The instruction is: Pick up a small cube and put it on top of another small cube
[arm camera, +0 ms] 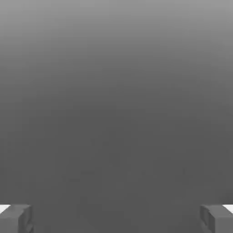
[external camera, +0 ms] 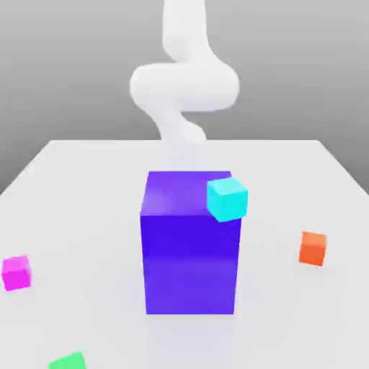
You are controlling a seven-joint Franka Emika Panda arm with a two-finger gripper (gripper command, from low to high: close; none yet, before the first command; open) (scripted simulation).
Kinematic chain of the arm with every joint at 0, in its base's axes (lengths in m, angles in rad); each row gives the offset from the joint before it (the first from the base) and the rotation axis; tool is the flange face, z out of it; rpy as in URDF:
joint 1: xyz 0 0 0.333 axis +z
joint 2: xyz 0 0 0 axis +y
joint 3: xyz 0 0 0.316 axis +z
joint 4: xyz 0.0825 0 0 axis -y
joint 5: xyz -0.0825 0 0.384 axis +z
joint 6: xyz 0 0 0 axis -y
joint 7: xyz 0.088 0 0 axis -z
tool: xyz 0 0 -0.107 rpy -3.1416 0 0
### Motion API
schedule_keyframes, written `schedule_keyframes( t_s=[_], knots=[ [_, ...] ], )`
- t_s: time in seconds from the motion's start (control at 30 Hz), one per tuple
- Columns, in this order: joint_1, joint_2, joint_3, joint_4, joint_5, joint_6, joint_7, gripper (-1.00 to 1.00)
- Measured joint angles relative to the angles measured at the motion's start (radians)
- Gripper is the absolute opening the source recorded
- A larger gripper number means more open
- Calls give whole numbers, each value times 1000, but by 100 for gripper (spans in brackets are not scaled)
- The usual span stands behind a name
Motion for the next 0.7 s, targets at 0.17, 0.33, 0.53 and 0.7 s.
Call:
schedule_keyframes(
  t_s=[0.17, 0.33, 0.53, 0.7],
  knots=[
    [-55, 186, -95, -46, 43, 82, 33, 0],
    [-113, 367, -184, -91, 92, 161, 59, 0],
    [-188, 586, -283, -144, 156, 255, 87, 0],
    [-300, 767, -338, -188, 208, 333, 111, 0]
  ],
)
